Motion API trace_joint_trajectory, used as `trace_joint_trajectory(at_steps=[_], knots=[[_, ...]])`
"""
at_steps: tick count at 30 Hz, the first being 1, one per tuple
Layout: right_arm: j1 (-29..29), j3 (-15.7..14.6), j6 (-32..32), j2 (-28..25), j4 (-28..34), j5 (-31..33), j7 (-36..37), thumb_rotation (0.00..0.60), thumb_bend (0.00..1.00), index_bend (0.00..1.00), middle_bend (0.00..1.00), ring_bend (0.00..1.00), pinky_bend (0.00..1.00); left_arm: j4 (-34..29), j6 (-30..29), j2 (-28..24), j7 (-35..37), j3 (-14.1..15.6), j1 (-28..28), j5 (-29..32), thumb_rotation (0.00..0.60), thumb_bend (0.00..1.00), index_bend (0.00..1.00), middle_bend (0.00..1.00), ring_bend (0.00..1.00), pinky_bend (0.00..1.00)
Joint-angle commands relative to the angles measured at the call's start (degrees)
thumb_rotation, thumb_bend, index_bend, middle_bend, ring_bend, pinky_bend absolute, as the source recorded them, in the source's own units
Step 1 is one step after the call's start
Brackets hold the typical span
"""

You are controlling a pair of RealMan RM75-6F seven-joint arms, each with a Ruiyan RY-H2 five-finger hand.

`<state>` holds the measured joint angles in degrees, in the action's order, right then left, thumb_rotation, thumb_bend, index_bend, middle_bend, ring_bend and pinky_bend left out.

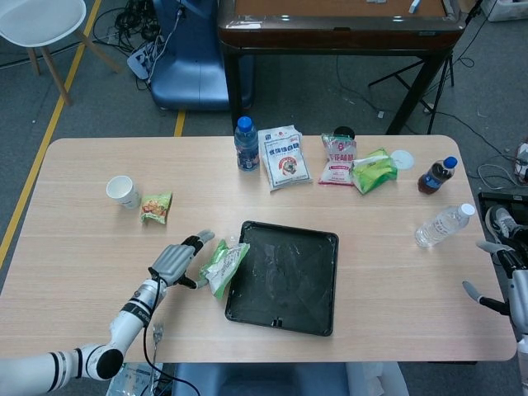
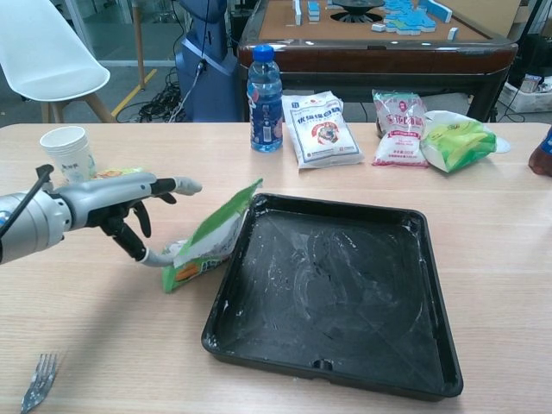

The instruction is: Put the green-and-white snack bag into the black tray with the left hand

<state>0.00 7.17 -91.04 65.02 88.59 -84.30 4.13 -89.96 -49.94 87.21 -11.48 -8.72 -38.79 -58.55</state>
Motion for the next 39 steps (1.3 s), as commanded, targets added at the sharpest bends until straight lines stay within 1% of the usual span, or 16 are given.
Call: trace_joint_trajectory(at_steps=[1,9,12,16,20,25,28,33,39], knots=[[0.2,0.0,0.1,0.0,0.1,-0.1,-0.1,0.600,0.01,0.31,0.36,0.19,0.24,-3.1,-2.3,-2.7,-1.1,1.0,1.2,-0.9,0.600,0.20,0.00,0.03,0.08,0.33],[0.7,0.2,0.5,-0.4,0.7,-0.2,-0.7,0.600,0.01,0.31,0.36,0.19,0.24,-9.3,-7.1,-8.5,0.0,1.5,4.4,-2.2,0.600,0.19,0.00,0.03,0.08,0.32],[0.9,0.2,0.7,-0.4,0.8,-0.1,-0.9,0.600,0.01,0.31,0.36,0.19,0.24,-10.6,-8.5,-10.3,0.1,1.6,5.4,-2.2,0.600,0.19,0.00,0.03,0.08,0.32],[1.0,0.2,0.9,-0.5,1.0,-0.1,-1.1,0.600,0.01,0.31,0.36,0.19,0.24,-11.4,-12.4,-12.0,-0.6,1.7,7.3,-2.8,0.600,0.20,0.00,0.03,0.08,0.32],[1.1,0.2,1.1,-0.7,1.3,0.1,-1.5,0.600,0.01,0.31,0.36,0.19,0.24,-10.8,-17.3,-12.5,-2.1,1.6,9.3,-3.6,0.600,0.19,0.00,0.03,0.08,0.32],[1.6,-0.2,1.8,-1.9,2.1,-0.7,-2.8,0.600,0.01,0.31,0.36,0.19,0.24,-7.0,-25.8,-11.0,-4.5,2.1,12.5,-7.8,0.600,0.20,0.00,0.03,0.08,0.30],[2.0,-0.7,3.0,-2.8,3.0,-1.0,-3.7,0.600,0.01,0.31,0.36,0.19,0.24,-5.7,-29.2,-10.6,-6.2,2.8,14.4,-9.2,0.600,0.20,0.00,0.03,0.08,0.28],[3.0,-1.7,5.3,-4.0,4.3,-2.0,-4.3,0.600,0.02,0.31,0.36,0.19,0.24,-5.6,-34.1,-10.6,-7.4,4.0,18.1,-10.8,0.600,0.20,0.00,0.03,0.08,0.26],[4.1,-3.1,6.9,-4.3,4.8,-4.3,-3.9,0.600,0.02,0.31,0.36,0.19,0.24,-7.6,-38.4,-11.7,-9.6,6.2,22.4,-12.3,0.600,0.20,0.00,0.03,0.08,0.24]])
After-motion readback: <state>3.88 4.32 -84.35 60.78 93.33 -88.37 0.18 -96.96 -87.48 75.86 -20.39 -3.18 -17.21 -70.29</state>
